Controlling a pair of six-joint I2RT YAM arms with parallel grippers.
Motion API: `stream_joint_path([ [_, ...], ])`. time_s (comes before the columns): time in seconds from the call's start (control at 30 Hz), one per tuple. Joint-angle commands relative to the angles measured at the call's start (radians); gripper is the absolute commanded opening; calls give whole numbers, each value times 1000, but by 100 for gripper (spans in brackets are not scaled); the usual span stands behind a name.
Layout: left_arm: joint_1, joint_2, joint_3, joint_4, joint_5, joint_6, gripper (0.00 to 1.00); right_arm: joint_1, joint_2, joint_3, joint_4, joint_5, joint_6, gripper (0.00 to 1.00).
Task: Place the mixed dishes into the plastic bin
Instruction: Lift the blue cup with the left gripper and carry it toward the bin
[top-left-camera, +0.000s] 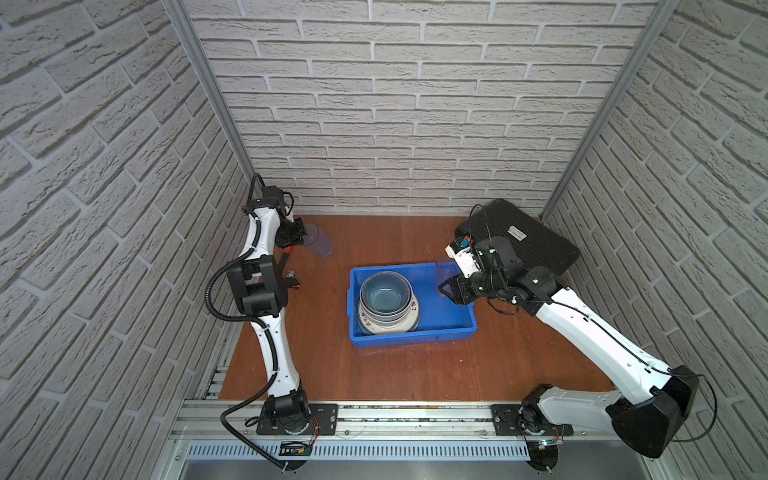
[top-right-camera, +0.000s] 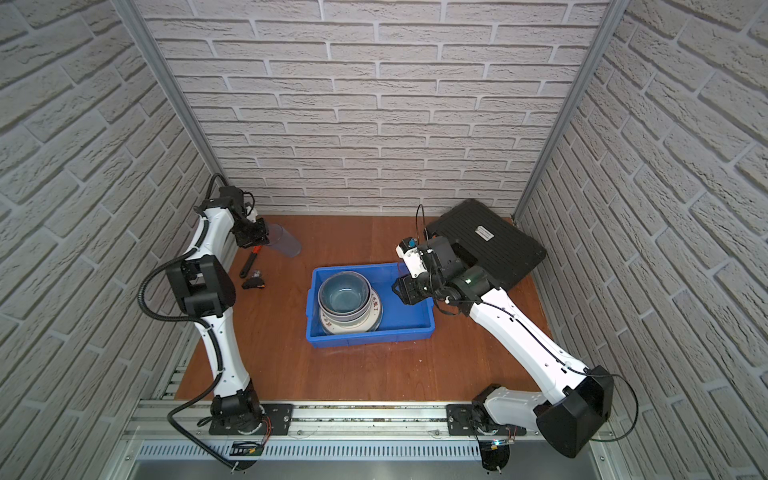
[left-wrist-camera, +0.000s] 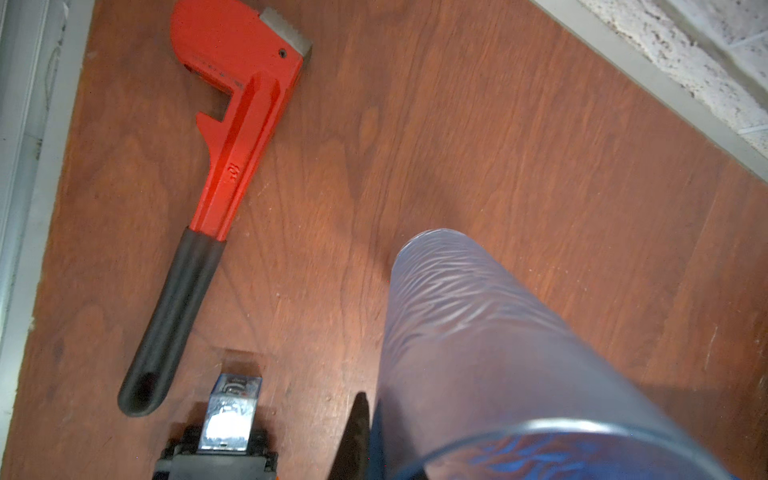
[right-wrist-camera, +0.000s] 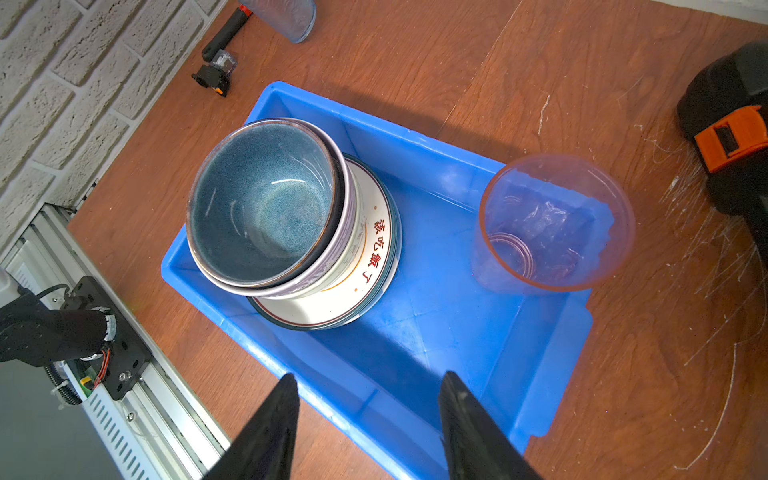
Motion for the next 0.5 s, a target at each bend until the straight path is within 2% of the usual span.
stream_joint_path([
  [0.0,-13,-125,-28,43,20,-2,0,14,-33,29,25,23,3,56],
  [0.23,-49,-260,-74,49,12,-9,0,33,-45,42,38,30,22,55],
  [0.47,-157,-425,-160,79,-58,-10,0,59,-57,64,70,50,53,53],
])
